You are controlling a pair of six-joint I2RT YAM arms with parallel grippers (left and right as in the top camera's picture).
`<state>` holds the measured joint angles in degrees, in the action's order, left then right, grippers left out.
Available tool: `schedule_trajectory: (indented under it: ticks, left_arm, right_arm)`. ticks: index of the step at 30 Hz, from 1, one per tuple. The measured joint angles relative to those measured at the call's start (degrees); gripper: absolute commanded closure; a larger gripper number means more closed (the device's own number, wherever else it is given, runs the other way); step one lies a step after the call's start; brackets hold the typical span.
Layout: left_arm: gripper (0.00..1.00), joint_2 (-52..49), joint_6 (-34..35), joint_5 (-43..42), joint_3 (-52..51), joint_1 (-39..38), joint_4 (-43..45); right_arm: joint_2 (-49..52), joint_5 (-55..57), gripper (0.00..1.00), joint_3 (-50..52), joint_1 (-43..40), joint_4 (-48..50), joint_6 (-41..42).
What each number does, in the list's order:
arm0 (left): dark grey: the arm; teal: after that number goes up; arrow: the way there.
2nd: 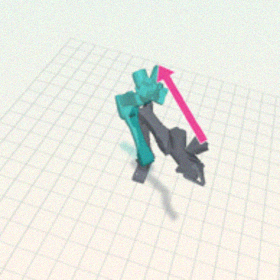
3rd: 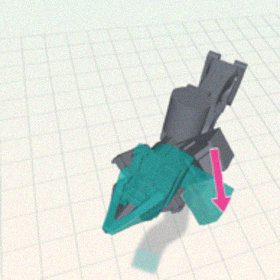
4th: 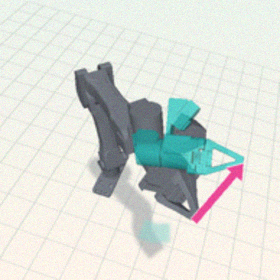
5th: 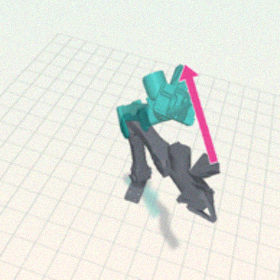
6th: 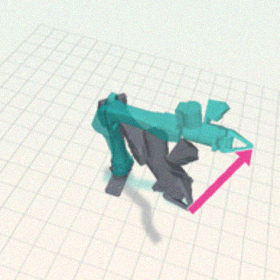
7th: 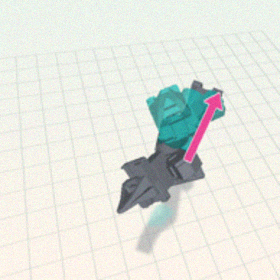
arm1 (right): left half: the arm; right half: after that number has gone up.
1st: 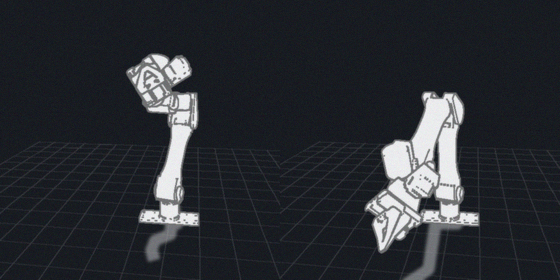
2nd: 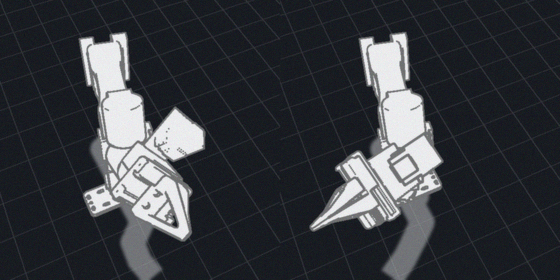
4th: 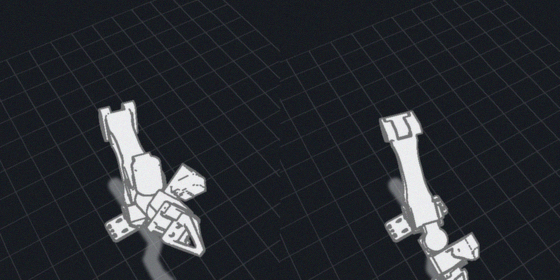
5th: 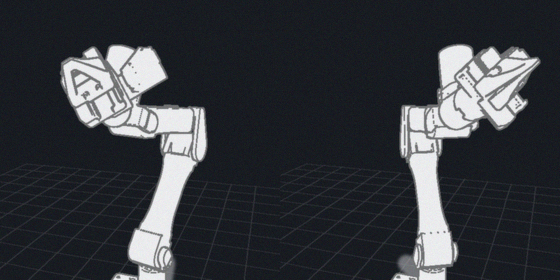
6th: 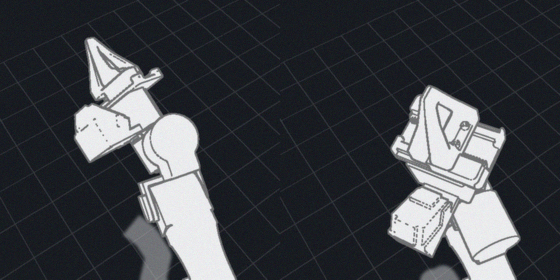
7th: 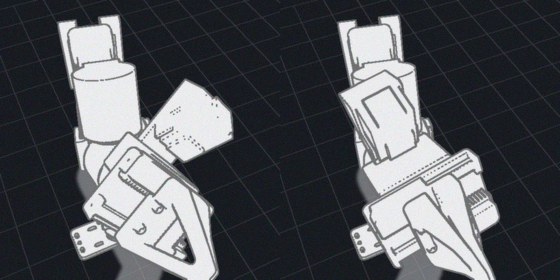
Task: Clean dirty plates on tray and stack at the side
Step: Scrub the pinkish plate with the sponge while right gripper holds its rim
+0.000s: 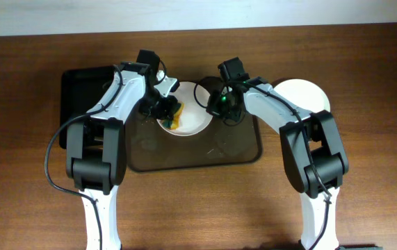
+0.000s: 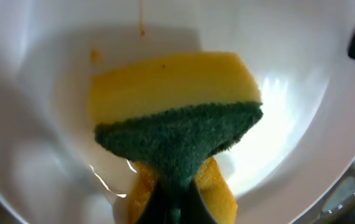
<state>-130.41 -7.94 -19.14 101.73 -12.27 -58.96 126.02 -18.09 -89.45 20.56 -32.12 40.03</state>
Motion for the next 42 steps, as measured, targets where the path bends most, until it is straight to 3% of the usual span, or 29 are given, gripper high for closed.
schedule_trajectory:
  ticks: [3, 10, 13, 17, 24, 30, 33, 38, 42]
  left_arm:
    - [1.0, 0.0, -0.28, -0.39, -0.02, 0.0, 0.55]
    - [1.0, 0.0, -1.09, 0.72, -1.16, -0.04, 24.33]
    - [1.0, 0.0, -1.14, 4.37, -1.14, -0.04, 27.5]
    - [1.0, -0.44, -1.09, 6.16, -1.01, -0.11, 25.24]
    - [1.0, -0.52, -1.42, 4.46, 0.87, 0.13, 8.11]
    - [0.99, -2.62, -6.05, -2.8, 9.79, 0.04, -7.08]
    - [1.0, -2.62, -5.92, -3.1, 11.37, 0.0, -3.69]
    - [1.0, -4.31, -2.08, 5.16, 11.82, 0.0, 10.8]
    - [1.0, -6.97, -1.6, 7.82, 12.68, 0.0, 6.21]
  right_arm:
    - [0.0, 0.02, 0.96, 0.0, 0.07, 0.0, -0.02]
    - [0.0, 0.22, 0.96, 0.02, 0.07, 0.09, 0.22]
    - [0.0, 0.22, 0.96, 0.02, 0.07, 0.15, 0.24]
    - [0.0, 0.2, 0.96, 0.02, 0.17, 0.33, 0.02]
    - [0.0, -0.07, 0.96, 0.09, 0.22, 0.13, -1.44]
    - [0.0, -0.61, 0.96, 0.15, 0.37, 0.72, -1.03]
    - [0.0, -0.61, 0.96, 0.15, 0.37, 0.72, -1.01]
    - [0.04, -0.63, 0.96, 0.17, 0.37, 0.72, -1.05]
    - [0.07, -0.68, 0.96, 0.17, 0.37, 0.7, -1.11]
